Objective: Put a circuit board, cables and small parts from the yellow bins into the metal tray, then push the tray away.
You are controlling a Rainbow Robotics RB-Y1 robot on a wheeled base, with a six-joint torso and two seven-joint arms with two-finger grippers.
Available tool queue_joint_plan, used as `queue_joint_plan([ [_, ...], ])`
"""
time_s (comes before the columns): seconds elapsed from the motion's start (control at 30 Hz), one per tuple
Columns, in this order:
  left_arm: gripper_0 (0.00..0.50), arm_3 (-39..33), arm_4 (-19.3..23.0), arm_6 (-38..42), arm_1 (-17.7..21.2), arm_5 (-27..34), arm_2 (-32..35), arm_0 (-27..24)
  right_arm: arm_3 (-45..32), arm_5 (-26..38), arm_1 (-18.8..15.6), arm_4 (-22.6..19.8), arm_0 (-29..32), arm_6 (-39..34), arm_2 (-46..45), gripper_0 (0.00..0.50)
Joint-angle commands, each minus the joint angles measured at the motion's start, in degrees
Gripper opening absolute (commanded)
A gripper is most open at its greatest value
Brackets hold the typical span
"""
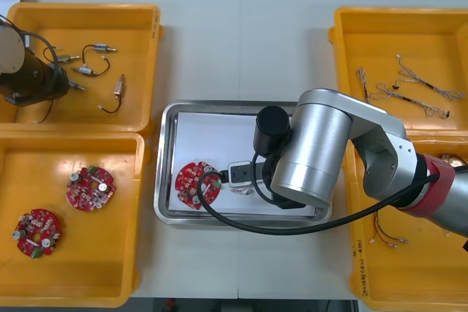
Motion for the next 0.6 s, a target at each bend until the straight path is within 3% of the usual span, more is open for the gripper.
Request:
queue_joint_plan([
  [0.03,0.000,-0.20,-0.08,-5.07,1.13,0.10,0.06,-2.33,-1.24,1.30,-0.58,-1.10,-1.74,1.00,-2.10,0.500],
  [0.17,0.000,-1.69,-0.61,-5.68,1.30,2.21,0.68,-2.33,-1.33,3.14,0.56,-1.54,-1.83,1.26,-4.29,0.500],
  [0.43,0.000,-6.44,-1.14,-6.91,1.48,11.17,5.33,-2.42,-4.49,12.95,4.34,-1.45,-1.74,1.61,-11.33,0.500],
  [0.6,0.000,-9.60,-1.58,-7.35,1.48,15.48,7.79,-2.51,-6.95,12.95,6.19,-1.36,-1.74,1.61,-16.78,0.500],
])
